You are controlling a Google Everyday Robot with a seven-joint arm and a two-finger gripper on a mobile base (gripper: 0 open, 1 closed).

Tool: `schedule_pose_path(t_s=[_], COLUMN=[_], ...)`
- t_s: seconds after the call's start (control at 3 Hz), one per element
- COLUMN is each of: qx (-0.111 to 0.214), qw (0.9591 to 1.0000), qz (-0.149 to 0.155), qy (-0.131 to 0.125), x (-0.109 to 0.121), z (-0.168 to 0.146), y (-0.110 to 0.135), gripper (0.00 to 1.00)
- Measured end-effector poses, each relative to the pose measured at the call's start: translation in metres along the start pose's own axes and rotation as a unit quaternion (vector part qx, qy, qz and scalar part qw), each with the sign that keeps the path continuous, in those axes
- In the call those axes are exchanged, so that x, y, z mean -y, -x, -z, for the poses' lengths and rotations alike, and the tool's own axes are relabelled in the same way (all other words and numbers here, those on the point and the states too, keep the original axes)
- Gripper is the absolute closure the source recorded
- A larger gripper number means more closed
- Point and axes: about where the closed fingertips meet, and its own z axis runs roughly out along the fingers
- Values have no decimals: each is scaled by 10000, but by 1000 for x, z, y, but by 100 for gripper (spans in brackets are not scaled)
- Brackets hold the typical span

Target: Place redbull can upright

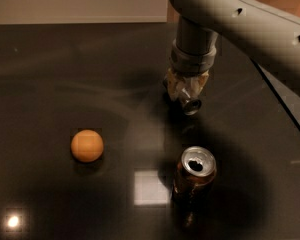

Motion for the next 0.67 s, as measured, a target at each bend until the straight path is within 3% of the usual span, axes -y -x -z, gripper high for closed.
schedule_pose_path(t_s=[0.33, 0.67], qx=[250, 221], qw=[9968, 9810], qz=[-692, -1723], qy=[-308, -868], x=[9, 19], z=[23, 57], y=[-6, -28], gripper=[100, 100])
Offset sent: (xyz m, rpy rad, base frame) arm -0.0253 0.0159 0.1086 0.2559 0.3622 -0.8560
